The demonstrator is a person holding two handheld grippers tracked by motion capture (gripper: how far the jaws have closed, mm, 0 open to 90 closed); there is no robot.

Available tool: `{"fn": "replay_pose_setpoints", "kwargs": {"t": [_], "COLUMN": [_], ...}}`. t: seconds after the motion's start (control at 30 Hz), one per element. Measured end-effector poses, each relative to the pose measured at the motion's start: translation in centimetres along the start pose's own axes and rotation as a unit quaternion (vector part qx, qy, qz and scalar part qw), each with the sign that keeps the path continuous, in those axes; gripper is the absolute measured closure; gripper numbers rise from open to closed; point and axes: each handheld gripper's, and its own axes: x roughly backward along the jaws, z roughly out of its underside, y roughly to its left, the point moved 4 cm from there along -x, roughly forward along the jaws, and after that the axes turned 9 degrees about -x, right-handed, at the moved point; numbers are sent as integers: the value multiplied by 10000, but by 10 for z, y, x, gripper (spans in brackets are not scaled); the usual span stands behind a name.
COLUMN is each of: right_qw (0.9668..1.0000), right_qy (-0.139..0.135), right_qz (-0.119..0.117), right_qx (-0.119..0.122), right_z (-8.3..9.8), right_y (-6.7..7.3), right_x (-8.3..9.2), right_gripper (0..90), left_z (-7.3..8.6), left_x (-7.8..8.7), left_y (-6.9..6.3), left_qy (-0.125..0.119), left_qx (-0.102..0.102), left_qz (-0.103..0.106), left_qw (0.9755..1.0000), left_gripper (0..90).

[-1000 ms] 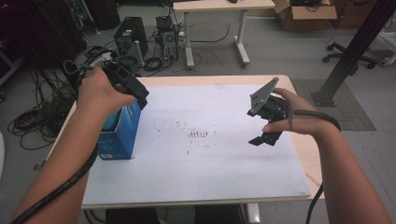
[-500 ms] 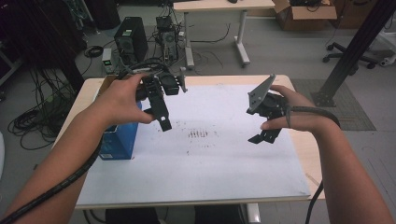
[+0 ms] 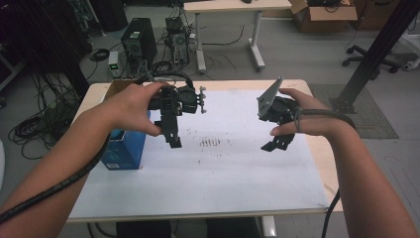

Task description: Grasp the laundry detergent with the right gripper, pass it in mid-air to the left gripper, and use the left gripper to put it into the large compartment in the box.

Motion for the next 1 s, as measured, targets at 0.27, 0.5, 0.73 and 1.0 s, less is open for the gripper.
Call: {"fn": "replay_pose_setpoints", "kwargs": {"t": [0.27, 0.5, 0.73, 1.0], "right_qw": [9999, 9998, 9995, 9995], "right_qy": [110, 189, 289, 304], "right_qz": [12, -39, -30, -19], "right_qx": [51, 103, 97, 99], "right_z": [-5, -6, -5, -5], "right_y": [-5, -8, -9, -7], "right_x": [2, -1, -4, -3], "right_gripper": [35, 36, 37, 36], "left_z": [-2, -5, -3, 0], "left_x": [-5, -10, -12, -12], "left_y": [2, 5, 6, 6], "left_qy": [165, 242, 233, 180], "left_qx": [-170, -201, -195, -139], "left_qz": [36, 100, 103, 77], "left_qw": [9997, 9995, 9995, 9997], "left_gripper": [2, 1, 2, 1]}}
